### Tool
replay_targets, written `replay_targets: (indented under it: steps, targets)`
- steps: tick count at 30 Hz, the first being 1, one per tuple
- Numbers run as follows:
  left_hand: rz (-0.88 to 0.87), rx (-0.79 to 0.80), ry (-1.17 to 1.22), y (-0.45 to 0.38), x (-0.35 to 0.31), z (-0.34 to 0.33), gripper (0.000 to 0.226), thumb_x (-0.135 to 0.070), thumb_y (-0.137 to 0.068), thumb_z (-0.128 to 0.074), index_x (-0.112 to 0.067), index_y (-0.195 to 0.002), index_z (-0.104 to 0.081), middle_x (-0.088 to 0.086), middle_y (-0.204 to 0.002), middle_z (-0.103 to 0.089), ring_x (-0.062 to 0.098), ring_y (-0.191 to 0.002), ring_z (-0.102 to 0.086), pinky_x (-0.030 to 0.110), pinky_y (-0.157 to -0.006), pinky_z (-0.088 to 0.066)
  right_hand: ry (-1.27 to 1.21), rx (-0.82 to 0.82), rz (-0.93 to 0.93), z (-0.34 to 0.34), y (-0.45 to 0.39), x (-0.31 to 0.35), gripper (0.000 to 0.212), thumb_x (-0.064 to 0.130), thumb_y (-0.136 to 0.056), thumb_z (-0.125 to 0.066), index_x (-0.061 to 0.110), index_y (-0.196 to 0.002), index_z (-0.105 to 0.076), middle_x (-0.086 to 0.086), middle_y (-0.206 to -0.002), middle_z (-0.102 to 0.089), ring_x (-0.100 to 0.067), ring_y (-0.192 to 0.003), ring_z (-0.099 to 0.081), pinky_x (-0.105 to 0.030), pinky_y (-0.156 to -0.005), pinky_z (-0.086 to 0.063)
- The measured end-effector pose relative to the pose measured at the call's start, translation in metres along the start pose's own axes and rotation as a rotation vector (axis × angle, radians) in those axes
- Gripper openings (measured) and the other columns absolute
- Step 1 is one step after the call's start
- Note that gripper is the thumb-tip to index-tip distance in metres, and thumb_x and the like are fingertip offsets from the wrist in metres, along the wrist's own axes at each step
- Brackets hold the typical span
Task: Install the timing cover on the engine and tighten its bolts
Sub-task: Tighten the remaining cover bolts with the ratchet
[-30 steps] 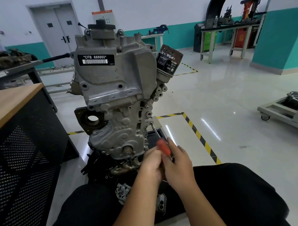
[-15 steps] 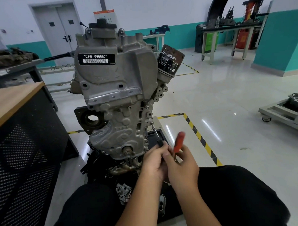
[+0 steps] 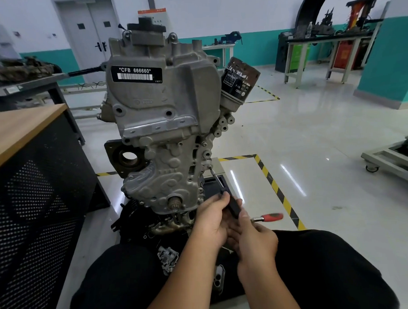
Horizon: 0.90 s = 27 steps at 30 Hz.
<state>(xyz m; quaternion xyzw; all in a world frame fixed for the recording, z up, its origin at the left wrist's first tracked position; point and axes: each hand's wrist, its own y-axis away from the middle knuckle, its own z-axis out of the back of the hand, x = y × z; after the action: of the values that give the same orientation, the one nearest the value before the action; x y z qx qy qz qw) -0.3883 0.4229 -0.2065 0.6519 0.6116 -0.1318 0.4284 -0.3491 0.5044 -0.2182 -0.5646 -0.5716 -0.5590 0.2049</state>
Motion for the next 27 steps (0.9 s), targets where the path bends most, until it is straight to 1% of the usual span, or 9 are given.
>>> replay_targets:
  steps: [5, 9, 12, 15, 16, 19, 21, 23, 27]
  targets:
    - [0.063, -0.003, -0.025, 0.001, 0.002, 0.005, 0.021, -0.016, -0.106, -0.049, -0.003, -0.109, -0.065, 0.020, -0.098, -0.075, 0.031, -0.085, -0.076, 0.040, -0.070, -0.062, 0.203, -0.048, 0.106, 0.001, -0.002, 0.000, 0.015, 0.012, -0.084, -0.083, 0.010, -0.078, -0.069, -0.008, -0.072, -0.075, -0.023, -0.064, -0.074, -0.045, -0.066, -0.064]
    - [-0.001, 0.017, -0.064, -0.002, -0.001, 0.004, 0.018, -0.011, -0.101, -0.059, 0.001, -0.092, -0.070, 0.019, -0.088, -0.071, 0.031, -0.078, -0.073, 0.043, -0.070, -0.061, 0.366, -0.075, 0.322, 0.002, 0.000, 0.000, 0.025, 0.016, -0.075, -0.090, 0.026, -0.075, -0.067, 0.008, -0.060, -0.069, 0.004, -0.055, -0.065, -0.023, -0.052, -0.049]
    - [0.002, 0.030, -0.090, -0.001, 0.001, 0.003, 0.024, -0.020, -0.098, -0.067, -0.008, -0.079, -0.078, 0.017, -0.090, -0.073, 0.029, -0.078, -0.072, 0.049, -0.081, -0.061, 0.313, -0.078, 0.336, 0.002, 0.000, -0.001, 0.017, 0.029, -0.080, -0.086, 0.023, -0.078, -0.071, 0.008, -0.063, -0.072, 0.000, -0.056, -0.068, -0.026, -0.054, -0.053]
    - [0.075, 0.061, -0.121, 0.005, 0.001, 0.002, 0.028, -0.031, -0.101, -0.060, -0.012, -0.088, -0.077, 0.012, -0.087, -0.076, 0.022, -0.055, -0.066, 0.025, -0.043, -0.049, 0.120, -0.025, 0.174, 0.003, -0.003, 0.005, 0.033, 0.038, -0.092, -0.074, 0.009, -0.077, -0.074, -0.004, -0.063, -0.074, -0.018, -0.054, -0.071, -0.033, -0.054, -0.056]
    - [0.080, 0.063, -0.142, 0.006, 0.001, 0.002, 0.029, -0.030, -0.103, -0.058, -0.010, -0.091, -0.075, 0.013, -0.086, -0.076, 0.022, -0.053, -0.067, 0.024, -0.041, -0.047, 0.118, -0.015, 0.162, 0.004, -0.005, 0.006, 0.032, 0.036, -0.092, -0.074, 0.008, -0.077, -0.074, -0.007, -0.063, -0.074, -0.020, -0.055, -0.071, -0.034, -0.054, -0.057]
    - [0.023, 0.036, -0.157, 0.006, 0.003, 0.002, 0.024, -0.022, -0.100, -0.063, -0.001, -0.096, -0.073, 0.021, -0.093, -0.076, 0.031, -0.079, -0.074, 0.045, -0.073, -0.063, 0.301, -0.044, 0.314, 0.007, -0.008, 0.008, 0.012, 0.022, -0.081, -0.086, 0.017, -0.084, -0.075, 0.003, -0.066, -0.074, -0.013, -0.062, -0.072, -0.036, -0.064, -0.061]
    - [0.018, 0.036, -0.140, 0.006, 0.002, 0.000, 0.023, -0.023, -0.097, -0.066, 0.000, -0.097, -0.073, 0.020, -0.091, -0.074, 0.032, -0.081, -0.072, 0.050, -0.088, -0.057, 0.336, -0.041, 0.395, 0.008, -0.004, 0.008, 0.021, 0.019, -0.073, -0.091, 0.024, -0.084, -0.073, 0.013, -0.067, -0.073, -0.003, -0.061, -0.070, -0.027, -0.062, -0.056]
    - [0.044, 0.053, -0.104, 0.007, 0.000, -0.001, 0.027, -0.026, -0.097, -0.065, 0.000, -0.100, -0.072, 0.017, -0.090, -0.074, 0.030, -0.077, -0.071, 0.045, -0.082, -0.057, 0.313, -0.032, 0.387, 0.006, -0.002, 0.008, 0.021, 0.024, -0.072, -0.092, 0.024, -0.084, -0.075, 0.017, -0.069, -0.074, -0.002, -0.062, -0.071, -0.026, -0.062, -0.057]
    - [0.076, 0.046, -0.118, 0.007, -0.002, -0.002, 0.026, -0.031, -0.098, -0.066, -0.006, -0.102, -0.070, 0.011, -0.091, -0.076, 0.021, -0.058, -0.067, 0.023, -0.046, -0.047, 0.187, -0.007, 0.240, 0.003, -0.002, 0.005, 0.027, 0.033, -0.085, -0.082, 0.012, -0.072, -0.074, -0.005, -0.062, -0.073, -0.021, -0.057, -0.072, -0.034, -0.056, -0.058]
